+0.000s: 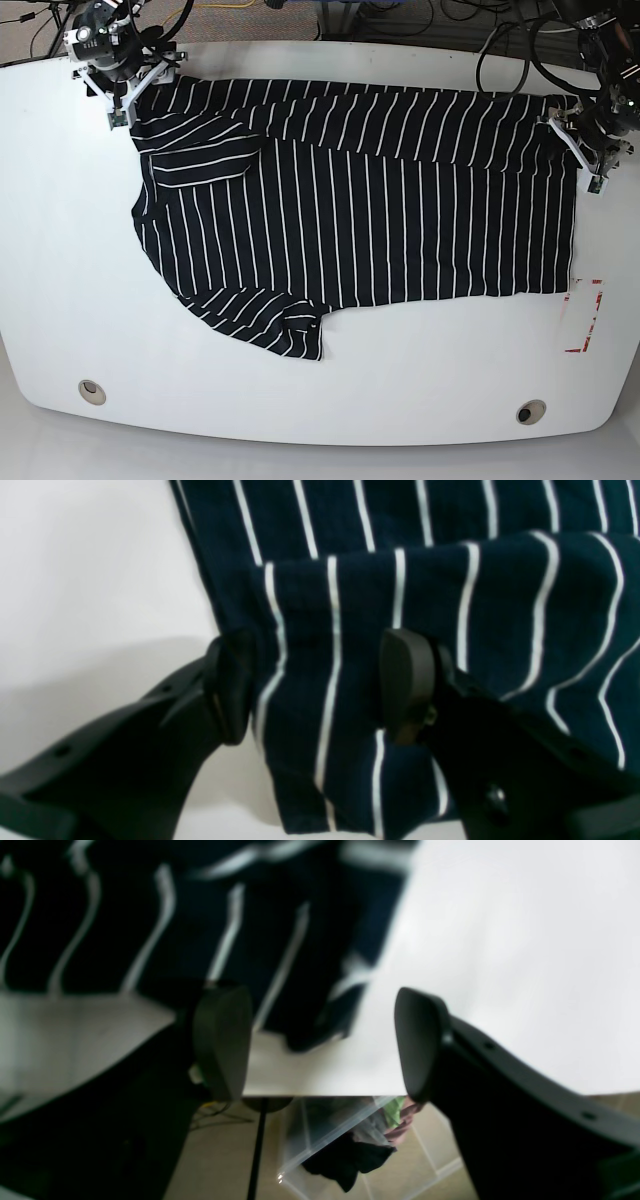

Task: Layout the t-shirt on the table in an organized manner, then fold the t-shirt properly
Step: 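Regrasp the shirt's edge with both grippers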

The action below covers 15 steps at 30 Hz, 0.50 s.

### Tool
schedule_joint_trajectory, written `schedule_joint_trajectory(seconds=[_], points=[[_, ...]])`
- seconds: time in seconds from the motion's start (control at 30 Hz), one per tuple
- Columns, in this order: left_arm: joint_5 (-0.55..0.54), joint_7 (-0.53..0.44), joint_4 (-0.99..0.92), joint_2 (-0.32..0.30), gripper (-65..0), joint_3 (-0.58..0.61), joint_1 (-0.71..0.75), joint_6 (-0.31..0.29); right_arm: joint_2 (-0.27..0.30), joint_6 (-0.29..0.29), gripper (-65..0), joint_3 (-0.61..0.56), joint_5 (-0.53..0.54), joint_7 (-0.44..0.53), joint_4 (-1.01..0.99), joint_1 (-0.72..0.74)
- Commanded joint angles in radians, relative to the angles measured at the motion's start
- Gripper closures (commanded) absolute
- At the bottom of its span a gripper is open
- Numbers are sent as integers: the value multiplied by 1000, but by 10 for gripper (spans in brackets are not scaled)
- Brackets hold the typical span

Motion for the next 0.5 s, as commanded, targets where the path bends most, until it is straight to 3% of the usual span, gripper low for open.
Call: schedule_joint_trajectory(seconds=[0.0,0.47], points=[[-12,-16,21,-19,-358,-5,9,-1,15,-1,-430,5,-1,12,17,24],[-7,-18,38,2,-358,-6,107,-1,15,-1,-428,5,-7,18,-20,88]])
